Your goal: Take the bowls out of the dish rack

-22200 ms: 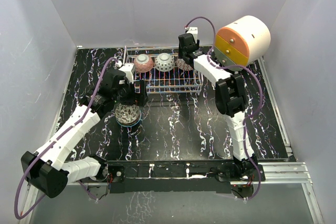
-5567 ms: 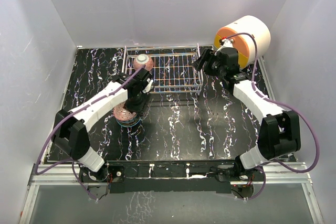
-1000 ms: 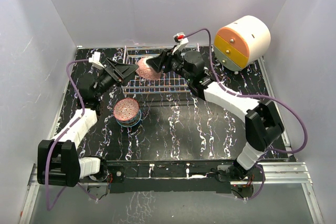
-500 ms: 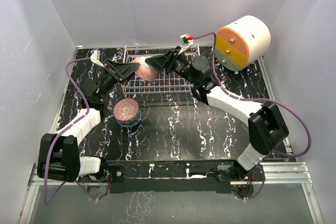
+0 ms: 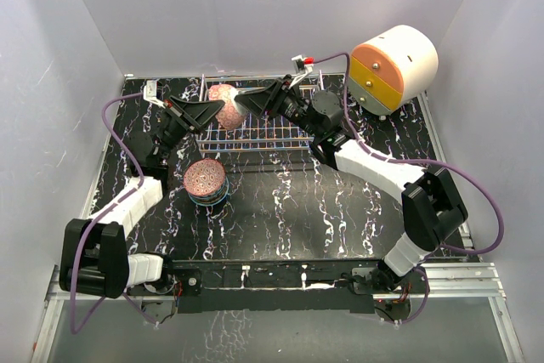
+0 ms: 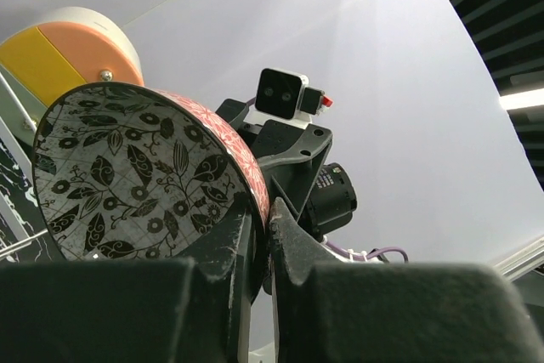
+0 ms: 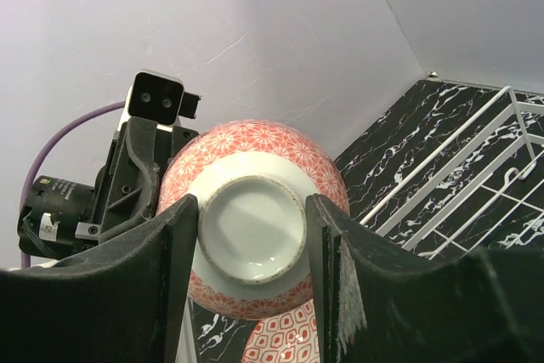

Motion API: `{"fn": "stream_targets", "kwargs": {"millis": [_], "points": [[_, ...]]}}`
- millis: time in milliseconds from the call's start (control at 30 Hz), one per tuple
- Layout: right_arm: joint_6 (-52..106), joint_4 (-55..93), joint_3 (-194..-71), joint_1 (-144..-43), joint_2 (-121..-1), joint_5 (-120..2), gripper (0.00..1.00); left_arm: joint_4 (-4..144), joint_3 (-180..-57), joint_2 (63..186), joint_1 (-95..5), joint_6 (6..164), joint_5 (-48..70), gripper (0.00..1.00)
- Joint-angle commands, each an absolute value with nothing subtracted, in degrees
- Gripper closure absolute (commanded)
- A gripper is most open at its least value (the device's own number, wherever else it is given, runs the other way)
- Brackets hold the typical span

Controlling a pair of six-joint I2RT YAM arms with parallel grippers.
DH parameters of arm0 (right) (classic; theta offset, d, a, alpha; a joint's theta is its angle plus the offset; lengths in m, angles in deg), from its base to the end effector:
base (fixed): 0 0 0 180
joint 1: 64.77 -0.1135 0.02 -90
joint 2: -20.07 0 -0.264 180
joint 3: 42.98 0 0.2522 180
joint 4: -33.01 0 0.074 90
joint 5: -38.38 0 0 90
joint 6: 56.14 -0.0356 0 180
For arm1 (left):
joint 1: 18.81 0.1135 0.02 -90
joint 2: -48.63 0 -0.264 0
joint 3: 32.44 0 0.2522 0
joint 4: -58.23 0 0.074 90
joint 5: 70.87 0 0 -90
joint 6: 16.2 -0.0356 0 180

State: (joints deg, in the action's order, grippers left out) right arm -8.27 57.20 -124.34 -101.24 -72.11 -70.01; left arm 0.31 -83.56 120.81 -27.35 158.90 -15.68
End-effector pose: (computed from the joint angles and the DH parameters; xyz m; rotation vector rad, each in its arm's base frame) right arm 0.3010 0.2365 0.3549 -0.2262 1.4699 1.3503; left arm 0.2513 -0.0583 0.3361 -0.1323 1.2183 -1.7368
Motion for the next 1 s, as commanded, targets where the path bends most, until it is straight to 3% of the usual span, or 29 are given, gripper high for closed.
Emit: {"fn": "stream_targets", "kwargs": {"millis": [0, 133, 233, 433, 600, 733, 967], "points": [[-8.47, 64.06, -125.03, -101.00, -70.12, -68.02, 0.67, -1.64, -83.47, 118.82, -27.40, 156.32, -15.88, 1.00], [-6.20, 60.91, -123.53, -100.61, -67.98, -65.26, 0.39, 8.89, -86.16, 116.65, -27.43, 150.04, -18.60, 1.00], [-3.22, 56.55, -121.82, -99.76, -65.22, -61.44, 0.31, 28.00, -90.09, 112.54, -27.43, 138.02, -20.06, 1.00], [3.02, 47.46, -118.28, -98.37, -59.74, -53.95, 0.29, 69.27, -100.82, 107.37, -27.48, 112.84, -15.30, 1.00], [4.95, 44.16, -114.87, -97.79, -57.36, -51.08, 0.29, 94.10, -109.68, 109.07, -27.60, 99.58, -8.88, 1.00], [4.24, 43.55, -113.03, -97.76, -57.35, -51.13, 0.29, 105.58, -113.01, 111.52, -30.07, 94.85, -3.62, 1.00], [2.85, 43.25, -111.68, -97.79, -58.05, -51.71, 0.29, 115.81, -116.42, 113.73, -41.98, 92.79, 17.63, 1.00]]}}
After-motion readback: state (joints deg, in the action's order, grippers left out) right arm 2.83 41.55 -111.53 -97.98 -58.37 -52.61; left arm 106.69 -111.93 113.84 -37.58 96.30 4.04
